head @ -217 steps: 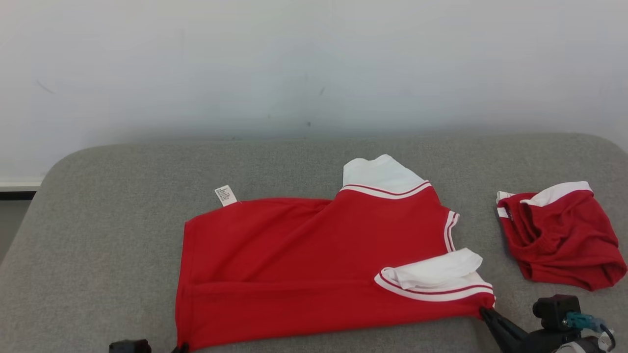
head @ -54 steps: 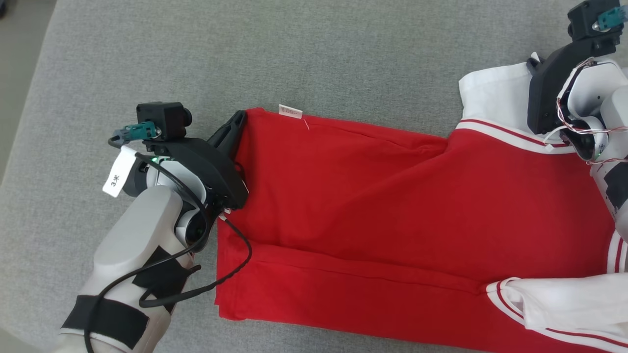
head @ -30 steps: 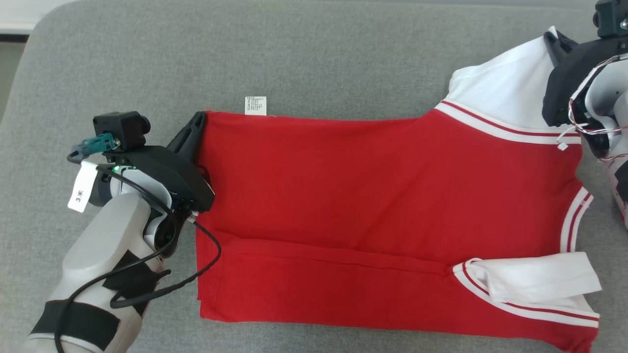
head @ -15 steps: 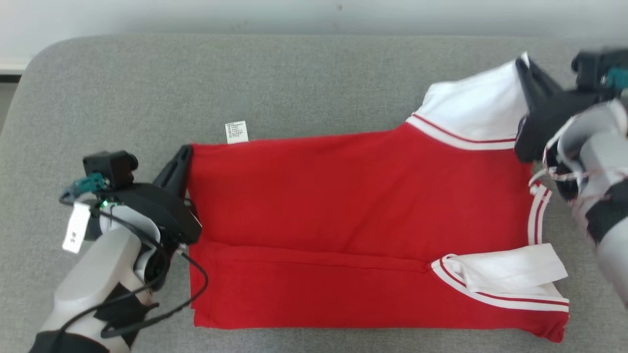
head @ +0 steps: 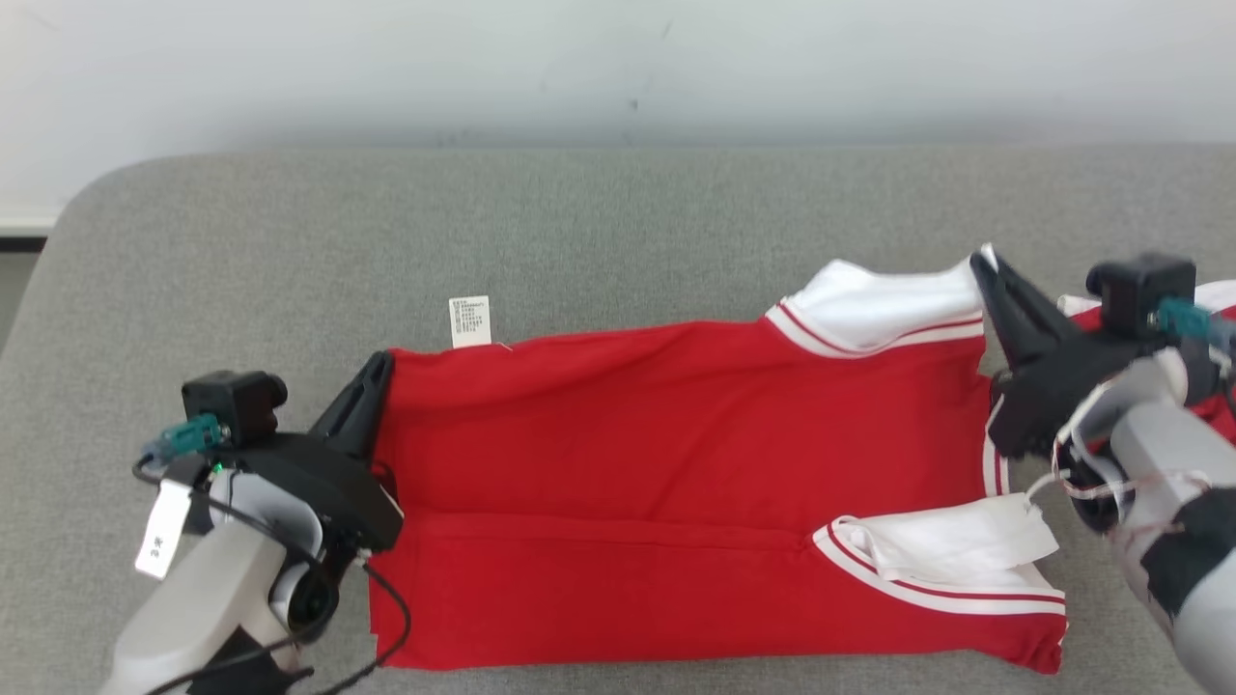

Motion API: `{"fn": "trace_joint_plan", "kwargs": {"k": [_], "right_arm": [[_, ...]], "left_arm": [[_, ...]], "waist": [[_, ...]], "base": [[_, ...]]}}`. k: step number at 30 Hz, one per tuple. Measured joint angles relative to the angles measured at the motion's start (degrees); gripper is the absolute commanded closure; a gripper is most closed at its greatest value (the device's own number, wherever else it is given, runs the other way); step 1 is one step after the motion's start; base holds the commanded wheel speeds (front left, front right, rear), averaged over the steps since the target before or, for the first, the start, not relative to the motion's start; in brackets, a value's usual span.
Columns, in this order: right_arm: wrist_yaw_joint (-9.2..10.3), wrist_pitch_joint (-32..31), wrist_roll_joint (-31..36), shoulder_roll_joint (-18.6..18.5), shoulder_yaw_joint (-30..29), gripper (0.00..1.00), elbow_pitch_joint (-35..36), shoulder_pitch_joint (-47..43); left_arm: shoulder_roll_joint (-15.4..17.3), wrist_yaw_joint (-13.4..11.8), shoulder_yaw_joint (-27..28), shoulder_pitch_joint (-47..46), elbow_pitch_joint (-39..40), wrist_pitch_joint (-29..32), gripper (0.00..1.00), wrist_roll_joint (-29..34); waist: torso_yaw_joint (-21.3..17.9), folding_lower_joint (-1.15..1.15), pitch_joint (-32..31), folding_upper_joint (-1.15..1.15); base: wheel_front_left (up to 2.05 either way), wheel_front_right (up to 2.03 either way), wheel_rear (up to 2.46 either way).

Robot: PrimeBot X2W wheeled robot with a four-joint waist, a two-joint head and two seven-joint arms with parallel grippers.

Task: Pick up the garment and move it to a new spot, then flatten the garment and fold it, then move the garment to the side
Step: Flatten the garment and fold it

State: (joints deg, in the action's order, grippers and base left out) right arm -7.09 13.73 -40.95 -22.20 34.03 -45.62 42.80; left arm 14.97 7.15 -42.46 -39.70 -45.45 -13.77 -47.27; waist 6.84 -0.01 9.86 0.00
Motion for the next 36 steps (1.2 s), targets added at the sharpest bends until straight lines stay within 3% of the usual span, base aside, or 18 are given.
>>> {"fn": "trace_joint_plan", "kwargs": {"k": [18,36], "right_arm": [[0.00,0.5,-9.2,-5.9,3.1,1.00,14.2,-18.5],[0.00,0.5,-10.4,-8.6,4.6,1.00,15.9,-24.7]], "left_arm": [[1.4,-0.1,1.0,9.5,4.1,-0.4,1.00,-0.1],[1.5,-1.7,0.8,13.7,7.4,-0.5,1.00,1.0]], "waist": [[-0.7,-0.01,-4.9,0.00],[-1.0,0.00,-5.6,0.00]], "base": [[0.00,0.00,0.00],[0.00,0.00,0.00]]}}
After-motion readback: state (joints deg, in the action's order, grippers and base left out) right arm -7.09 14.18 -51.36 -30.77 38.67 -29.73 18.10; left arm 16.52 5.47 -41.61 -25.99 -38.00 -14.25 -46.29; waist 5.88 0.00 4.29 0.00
